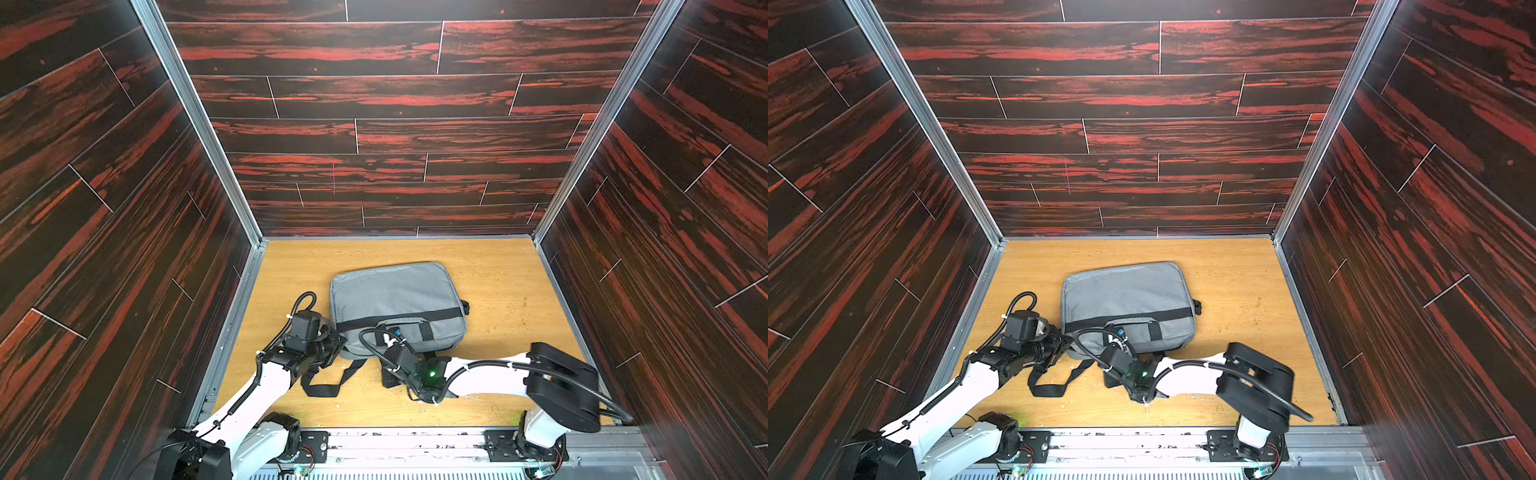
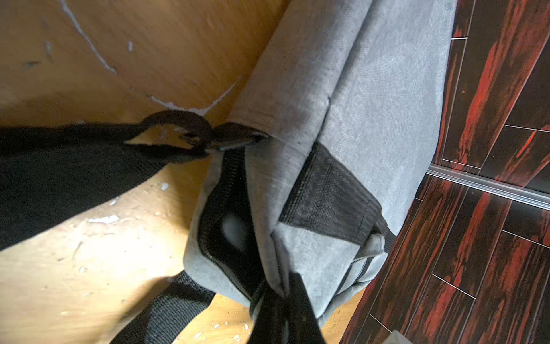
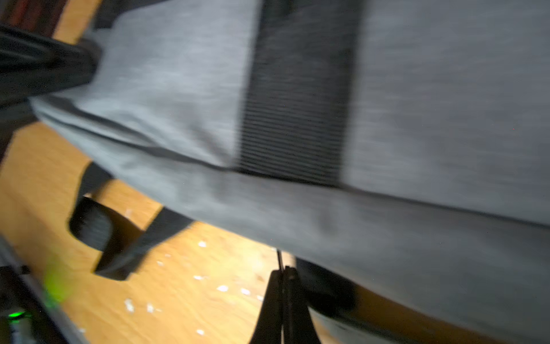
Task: Open the zippered laptop bag and take out the laptop
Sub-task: Unzip the zipper on the zippered laptop bag.
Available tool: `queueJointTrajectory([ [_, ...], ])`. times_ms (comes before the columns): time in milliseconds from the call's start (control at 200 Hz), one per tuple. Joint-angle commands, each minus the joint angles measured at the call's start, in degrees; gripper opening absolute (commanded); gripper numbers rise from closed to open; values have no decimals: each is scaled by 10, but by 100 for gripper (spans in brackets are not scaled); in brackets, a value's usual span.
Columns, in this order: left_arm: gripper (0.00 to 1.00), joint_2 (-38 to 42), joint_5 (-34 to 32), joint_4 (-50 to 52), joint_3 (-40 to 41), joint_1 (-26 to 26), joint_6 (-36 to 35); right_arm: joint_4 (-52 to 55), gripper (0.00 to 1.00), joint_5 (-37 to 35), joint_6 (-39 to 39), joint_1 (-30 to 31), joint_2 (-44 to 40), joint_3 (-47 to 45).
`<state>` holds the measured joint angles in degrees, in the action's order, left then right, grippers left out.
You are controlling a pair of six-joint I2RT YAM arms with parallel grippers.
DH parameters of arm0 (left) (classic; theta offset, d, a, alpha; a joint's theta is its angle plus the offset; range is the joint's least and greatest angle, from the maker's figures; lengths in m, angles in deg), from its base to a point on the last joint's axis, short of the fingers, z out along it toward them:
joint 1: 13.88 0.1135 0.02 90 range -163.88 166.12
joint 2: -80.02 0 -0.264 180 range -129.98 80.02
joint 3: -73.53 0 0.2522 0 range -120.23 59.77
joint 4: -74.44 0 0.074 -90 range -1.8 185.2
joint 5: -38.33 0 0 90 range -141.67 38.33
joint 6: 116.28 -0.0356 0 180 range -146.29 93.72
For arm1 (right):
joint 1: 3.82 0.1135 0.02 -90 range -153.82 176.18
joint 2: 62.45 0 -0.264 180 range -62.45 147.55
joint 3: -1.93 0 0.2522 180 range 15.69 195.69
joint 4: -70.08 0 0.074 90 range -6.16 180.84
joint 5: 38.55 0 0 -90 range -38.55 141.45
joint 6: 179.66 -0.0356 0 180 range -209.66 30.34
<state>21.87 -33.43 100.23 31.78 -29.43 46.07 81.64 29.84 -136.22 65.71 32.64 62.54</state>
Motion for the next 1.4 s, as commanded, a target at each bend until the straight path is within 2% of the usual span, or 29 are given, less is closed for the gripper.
queueJointTrajectory([
  [0, 0, 1, -13, -8, -22, 3, -6, 49, 0, -21, 24, -20, -39, -19],
  [466, 0, -4, -16, 2, -35, 3, -10, 133, 0, -13, 105, -111, -160, -97],
  [752, 0, 3, -22, 16, -34, 4, -13, 189, 0, 13, 143, -210, -233, -130],
  [1162, 0, 7, -34, 25, -36, 5, -13, 180, 0, 87, 203, -364, -234, -137],
  [1393, 0, -4, -21, 13, -39, 4, -3, 163, 0, 120, 212, -388, -210, -118],
])
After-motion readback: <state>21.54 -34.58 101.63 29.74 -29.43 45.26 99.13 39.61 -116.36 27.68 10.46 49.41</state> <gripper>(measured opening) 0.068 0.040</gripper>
